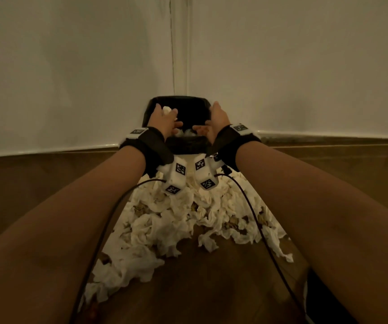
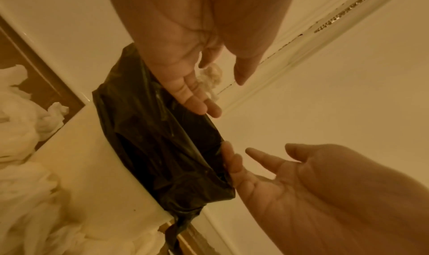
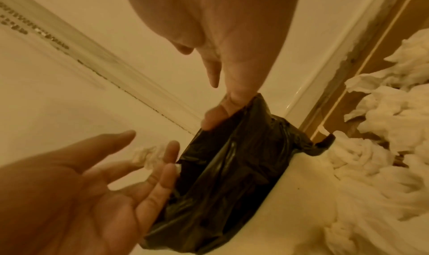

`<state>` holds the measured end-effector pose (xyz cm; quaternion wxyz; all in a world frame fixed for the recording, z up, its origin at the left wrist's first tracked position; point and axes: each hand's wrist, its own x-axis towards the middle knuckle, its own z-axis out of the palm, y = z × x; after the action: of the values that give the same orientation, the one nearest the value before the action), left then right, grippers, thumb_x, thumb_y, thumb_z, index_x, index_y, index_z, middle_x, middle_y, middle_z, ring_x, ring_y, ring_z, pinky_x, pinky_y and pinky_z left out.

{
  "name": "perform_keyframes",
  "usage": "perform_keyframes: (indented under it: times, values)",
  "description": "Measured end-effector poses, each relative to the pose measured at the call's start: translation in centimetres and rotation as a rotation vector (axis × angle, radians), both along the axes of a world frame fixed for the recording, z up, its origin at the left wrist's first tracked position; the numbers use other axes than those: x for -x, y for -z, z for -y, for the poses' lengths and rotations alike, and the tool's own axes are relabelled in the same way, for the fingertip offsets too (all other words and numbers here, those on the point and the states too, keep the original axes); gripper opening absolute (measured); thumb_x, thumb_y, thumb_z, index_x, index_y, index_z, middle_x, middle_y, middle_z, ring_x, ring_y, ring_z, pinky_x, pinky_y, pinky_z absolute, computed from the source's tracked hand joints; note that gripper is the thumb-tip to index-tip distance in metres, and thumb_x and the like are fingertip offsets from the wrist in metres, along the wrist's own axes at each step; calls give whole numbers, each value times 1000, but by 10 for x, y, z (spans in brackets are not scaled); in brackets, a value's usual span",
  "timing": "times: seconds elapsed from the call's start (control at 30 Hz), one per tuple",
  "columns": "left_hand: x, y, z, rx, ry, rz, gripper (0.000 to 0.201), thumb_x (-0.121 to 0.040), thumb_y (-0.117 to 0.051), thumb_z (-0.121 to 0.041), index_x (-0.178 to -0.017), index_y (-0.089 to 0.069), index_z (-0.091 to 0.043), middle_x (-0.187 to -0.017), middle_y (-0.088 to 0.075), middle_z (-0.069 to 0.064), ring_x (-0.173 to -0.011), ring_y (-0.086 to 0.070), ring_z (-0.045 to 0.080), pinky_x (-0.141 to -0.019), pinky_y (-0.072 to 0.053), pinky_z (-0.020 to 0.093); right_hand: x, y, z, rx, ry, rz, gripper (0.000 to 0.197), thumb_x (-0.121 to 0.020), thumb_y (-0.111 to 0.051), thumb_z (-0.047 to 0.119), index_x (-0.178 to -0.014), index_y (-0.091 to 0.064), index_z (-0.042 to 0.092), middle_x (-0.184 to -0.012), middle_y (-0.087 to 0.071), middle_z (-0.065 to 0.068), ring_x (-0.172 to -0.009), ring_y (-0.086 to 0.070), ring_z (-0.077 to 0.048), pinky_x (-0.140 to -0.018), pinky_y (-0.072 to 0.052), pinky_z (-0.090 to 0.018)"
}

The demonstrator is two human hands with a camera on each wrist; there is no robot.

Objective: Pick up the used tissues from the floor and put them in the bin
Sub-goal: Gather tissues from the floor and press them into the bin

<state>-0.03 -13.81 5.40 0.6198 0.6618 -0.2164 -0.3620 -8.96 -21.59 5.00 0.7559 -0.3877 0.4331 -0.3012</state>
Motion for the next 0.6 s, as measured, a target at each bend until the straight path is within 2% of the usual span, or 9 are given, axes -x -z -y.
perform_keyframes:
  times: [0.03,0.07,0.13,0.2,0.23,0.3,0.4,0.5,0.6]
  values:
    - [-1,2,-2,28,-6,-40,66,-100,-39,-18,-149,6,-18,-140,-42,16,-94,-61,23,-60,-47,23,1,2,0,72,26,-62,51,-102,-24,39,-137,-41,5,-105,-55,-14,-71,-59,-28,-56,-48,-31]
    - [-1,2,-4,47,-13,-75,68,-101,-38,-20,-149,9,-20,-142,-40,15,-101,-61,27,-65,-49,26,4,5,0,142,50,-114,48,-102,-25,34,-135,-43,4,-98,-53,-12,-62,-56,-25,-50,-43,-28]
    - [-2,3,-10,74,-7,-131,68,-101,-36,-22,-148,13,-23,-147,-34,16,-109,-60,31,-79,-50,34,12,12,1,214,72,-174,40,-103,-28,26,-128,-50,4,-91,-54,-9,-54,-53,-19,-44,-40,-24]
    - [-4,5,-16,84,6,-148,66,-101,-36,-22,-149,10,-22,-149,-28,17,-106,-60,30,-83,-50,36,22,20,-2,236,86,-200,34,-101,-31,21,-119,-55,5,-78,-56,-6,-49,-51,-16,-38,-37,-17]
    - [-5,6,-18,82,5,-142,63,-102,-36,-21,-150,5,-21,-149,-29,17,-101,-62,27,-81,-51,35,26,23,-5,252,94,-210,31,-100,-32,19,-115,-56,5,-72,-56,-5,-47,-50,-14,-36,-36,-16]
    - [-6,8,-24,61,-10,-82,52,-101,-35,-19,-149,-14,-16,-139,-40,13,-81,-61,18,-70,-51,27,34,30,-12,291,118,-217,29,-99,-32,15,-108,-58,6,-65,-55,-5,-46,-47,-13,-36,-35,-15]
    - [-7,14,-35,-6,9,134,36,-100,-33,-14,-133,-47,-10,-102,-59,2,-60,-51,7,-51,-42,19,45,46,-27,341,137,-260,29,-99,-33,13,-102,-61,6,-61,-55,-4,-47,-44,-13,-38,-36,-18]
    - [-2,30,-51,-69,99,304,32,-98,-34,-12,-118,-59,-9,-73,-59,-2,-50,-43,8,-44,-36,18,59,69,-45,403,57,-382,28,-98,-38,16,-106,-63,6,-64,-57,-3,-50,-46,-12,-42,-37,-18]
    - [14,53,-74,-162,238,402,28,-100,-36,-16,-108,-63,-10,-64,-57,1,-47,-42,11,-43,-36,20,77,97,-65,432,-53,-524,24,-96,-45,20,-105,-64,8,-65,-61,-1,-52,-51,-11,-49,-39,-21]
